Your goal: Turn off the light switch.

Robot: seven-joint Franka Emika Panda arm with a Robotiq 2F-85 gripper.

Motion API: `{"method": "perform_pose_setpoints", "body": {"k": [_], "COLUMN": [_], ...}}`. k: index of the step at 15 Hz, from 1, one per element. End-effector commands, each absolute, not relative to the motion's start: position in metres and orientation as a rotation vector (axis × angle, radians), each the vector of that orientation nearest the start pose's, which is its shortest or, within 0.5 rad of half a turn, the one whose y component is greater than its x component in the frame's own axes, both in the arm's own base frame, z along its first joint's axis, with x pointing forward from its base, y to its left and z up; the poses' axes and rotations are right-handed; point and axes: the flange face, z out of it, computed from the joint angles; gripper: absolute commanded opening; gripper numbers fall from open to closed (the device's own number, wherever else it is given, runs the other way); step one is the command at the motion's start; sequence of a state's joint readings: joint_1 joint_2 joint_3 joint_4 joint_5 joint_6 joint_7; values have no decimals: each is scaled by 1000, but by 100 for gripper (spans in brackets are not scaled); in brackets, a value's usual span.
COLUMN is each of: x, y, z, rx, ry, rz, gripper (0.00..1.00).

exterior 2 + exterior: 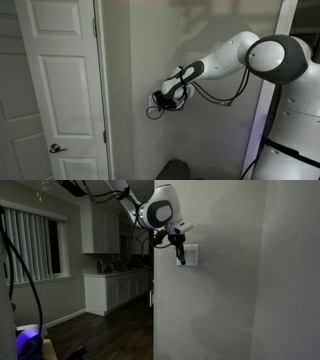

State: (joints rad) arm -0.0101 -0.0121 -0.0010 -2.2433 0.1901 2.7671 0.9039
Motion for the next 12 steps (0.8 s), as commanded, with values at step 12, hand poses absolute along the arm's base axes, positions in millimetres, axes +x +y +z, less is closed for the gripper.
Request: {"method": "perform_pose_setpoints", "body": {"k": [12], "x": [491], "y": [-11], "z": [446], "rx": [-2552], "ry": [1498], "rz": [-258], "gripper": [0]}}
